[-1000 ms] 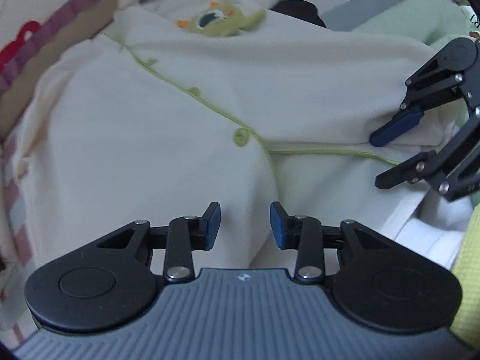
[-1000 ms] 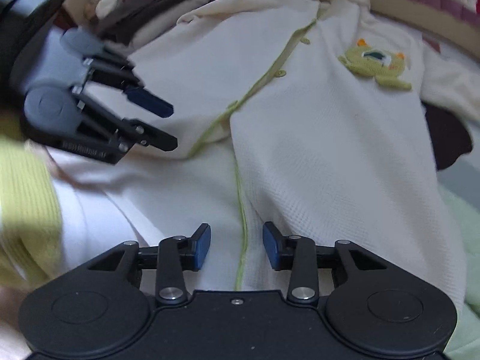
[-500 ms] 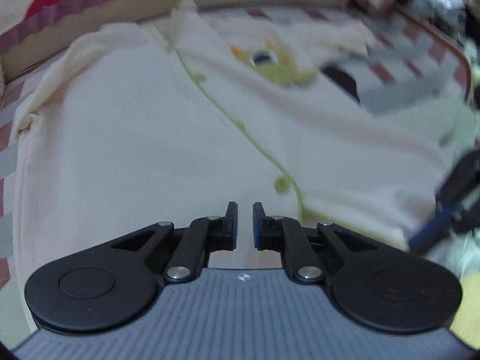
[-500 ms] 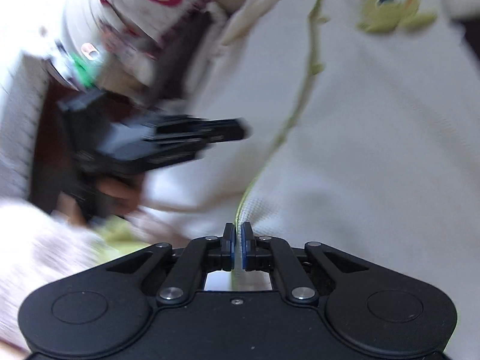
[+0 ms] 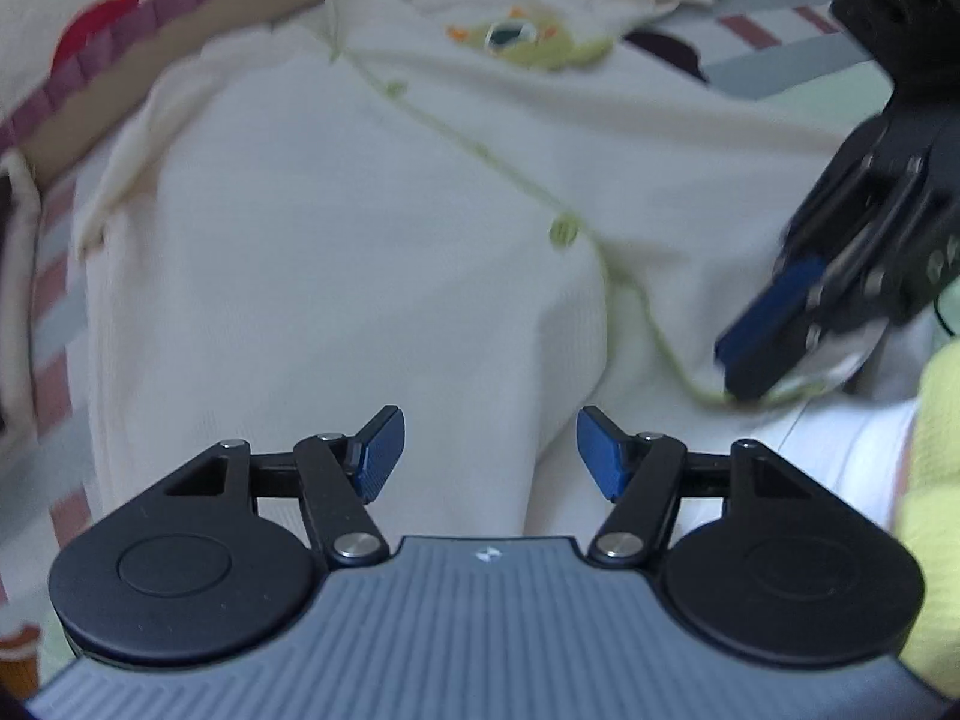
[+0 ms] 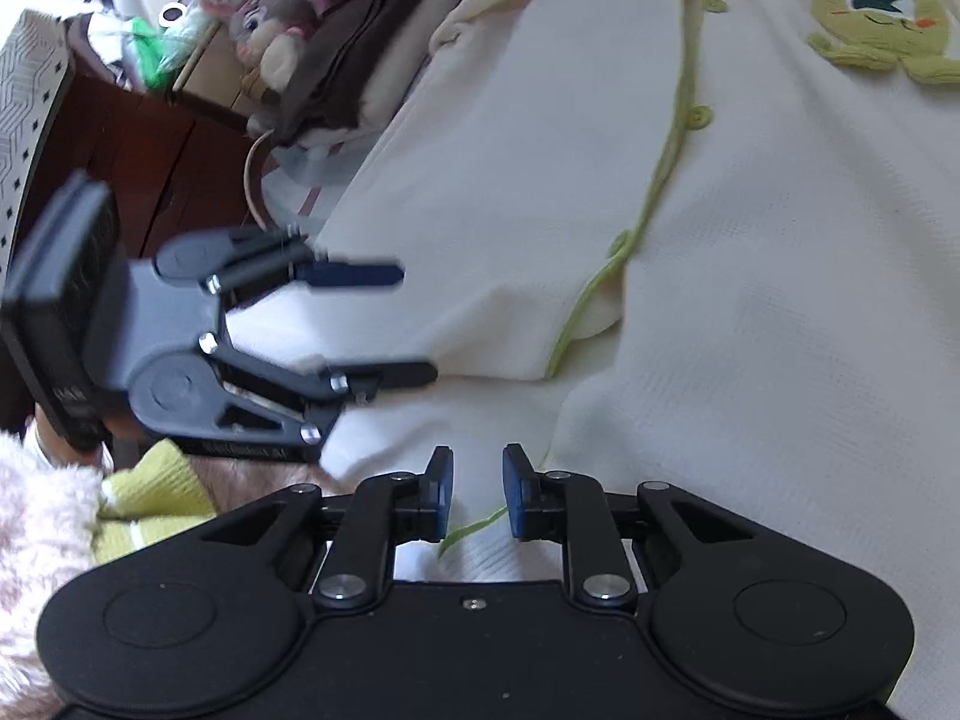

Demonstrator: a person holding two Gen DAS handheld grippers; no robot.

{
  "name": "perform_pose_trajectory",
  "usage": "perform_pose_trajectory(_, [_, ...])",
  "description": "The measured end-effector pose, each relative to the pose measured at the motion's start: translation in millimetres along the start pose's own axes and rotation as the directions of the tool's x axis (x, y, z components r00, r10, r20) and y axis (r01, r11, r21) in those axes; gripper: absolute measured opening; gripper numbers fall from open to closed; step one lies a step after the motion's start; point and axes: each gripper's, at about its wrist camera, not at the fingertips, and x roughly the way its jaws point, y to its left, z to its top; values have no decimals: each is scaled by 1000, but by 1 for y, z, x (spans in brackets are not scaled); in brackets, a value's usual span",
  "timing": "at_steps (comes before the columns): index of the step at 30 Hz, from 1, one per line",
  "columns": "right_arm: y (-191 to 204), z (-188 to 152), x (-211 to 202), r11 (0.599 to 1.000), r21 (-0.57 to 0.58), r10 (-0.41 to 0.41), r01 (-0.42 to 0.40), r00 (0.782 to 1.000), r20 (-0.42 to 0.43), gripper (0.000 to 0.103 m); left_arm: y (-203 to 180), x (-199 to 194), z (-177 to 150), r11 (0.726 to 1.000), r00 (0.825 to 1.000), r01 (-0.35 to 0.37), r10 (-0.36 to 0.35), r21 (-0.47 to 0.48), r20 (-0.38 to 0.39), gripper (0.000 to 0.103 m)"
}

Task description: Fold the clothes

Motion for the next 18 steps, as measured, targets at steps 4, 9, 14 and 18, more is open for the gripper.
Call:
perform_pose_trajectory(4, [16, 4, -7, 997, -73, -2, 6, 999, 46, 23, 7, 8, -3, 999, 1000, 29, -29, -21, -2, 60])
perform_pose_trajectory(9, [23, 11, 15, 957, -224, -176, 184, 983, 56, 30, 24, 12, 0, 994, 997, 70, -68, -84, 19, 2])
perform_pose_trajectory(14, [18, 21, 32, 959, -223, -160, 172, 985, 70, 39, 59, 17, 6, 959, 992, 120, -103, -256, 76, 2])
perform_pose_trajectory(18, [15, 33, 41, 972, -163, -151, 170, 981, 122, 51, 80, 26, 2, 909, 984, 177, -151, -378, 97, 4])
